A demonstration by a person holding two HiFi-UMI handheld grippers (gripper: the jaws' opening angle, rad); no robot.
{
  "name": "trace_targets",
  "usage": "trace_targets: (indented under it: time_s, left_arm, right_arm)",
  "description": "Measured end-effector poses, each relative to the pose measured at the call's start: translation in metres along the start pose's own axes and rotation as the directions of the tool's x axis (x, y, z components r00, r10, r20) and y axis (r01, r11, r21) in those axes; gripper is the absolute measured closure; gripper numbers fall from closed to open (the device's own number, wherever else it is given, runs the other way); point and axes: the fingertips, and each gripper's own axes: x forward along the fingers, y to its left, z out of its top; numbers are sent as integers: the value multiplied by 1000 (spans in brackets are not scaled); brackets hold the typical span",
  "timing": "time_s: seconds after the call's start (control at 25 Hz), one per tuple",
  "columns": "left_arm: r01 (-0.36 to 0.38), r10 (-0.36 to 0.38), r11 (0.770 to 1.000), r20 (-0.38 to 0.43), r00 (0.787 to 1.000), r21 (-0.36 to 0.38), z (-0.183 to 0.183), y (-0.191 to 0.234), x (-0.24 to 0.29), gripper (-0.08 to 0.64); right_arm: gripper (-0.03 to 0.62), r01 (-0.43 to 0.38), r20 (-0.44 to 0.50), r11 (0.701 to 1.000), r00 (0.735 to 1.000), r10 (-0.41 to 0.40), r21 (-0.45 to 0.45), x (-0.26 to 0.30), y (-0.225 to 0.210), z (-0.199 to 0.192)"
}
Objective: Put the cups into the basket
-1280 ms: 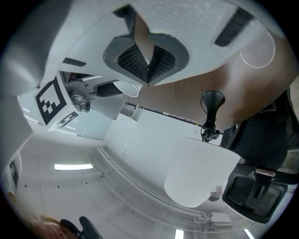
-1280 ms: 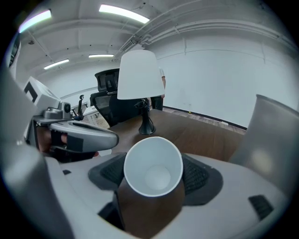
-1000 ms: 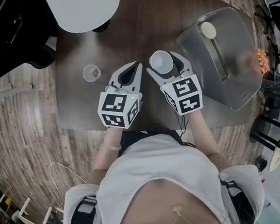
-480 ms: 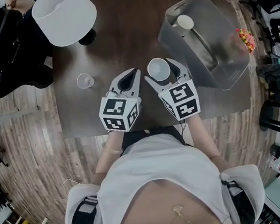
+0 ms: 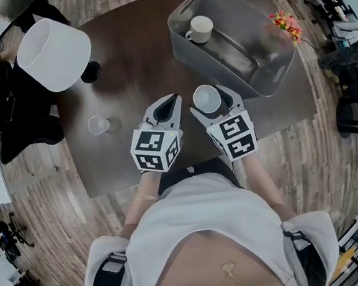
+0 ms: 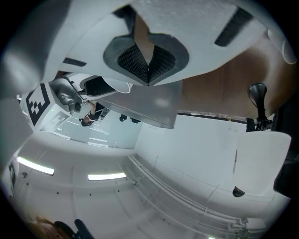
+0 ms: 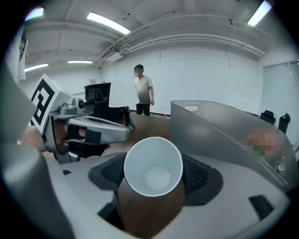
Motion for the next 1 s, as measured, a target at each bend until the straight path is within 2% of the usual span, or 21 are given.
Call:
trace_targets:
  time_s: [0.2,0.36,0.68,1.0]
  left_arm:
    - [67,-66,998,-29,997,19,-8,-27,18,549]
    - [77,-76,997,-44,996,24,-11,-35,25,549]
    - [29,-27,999,-45,999,35,2,-26,17,548]
    - [15,-13,997,-29,1000,78,29,-18,4,549]
  right_arm:
    - [229,41,-22,998,999,-40,38,-16,-14,-21]
    - [229,29,-25,999,999,-28,38,-22,-17,-26]
    - [229,-84,-15,996,996,84,-32,-28,-7,-8]
    - [229,-186,-21,974,983,185,-132,-39,4,34]
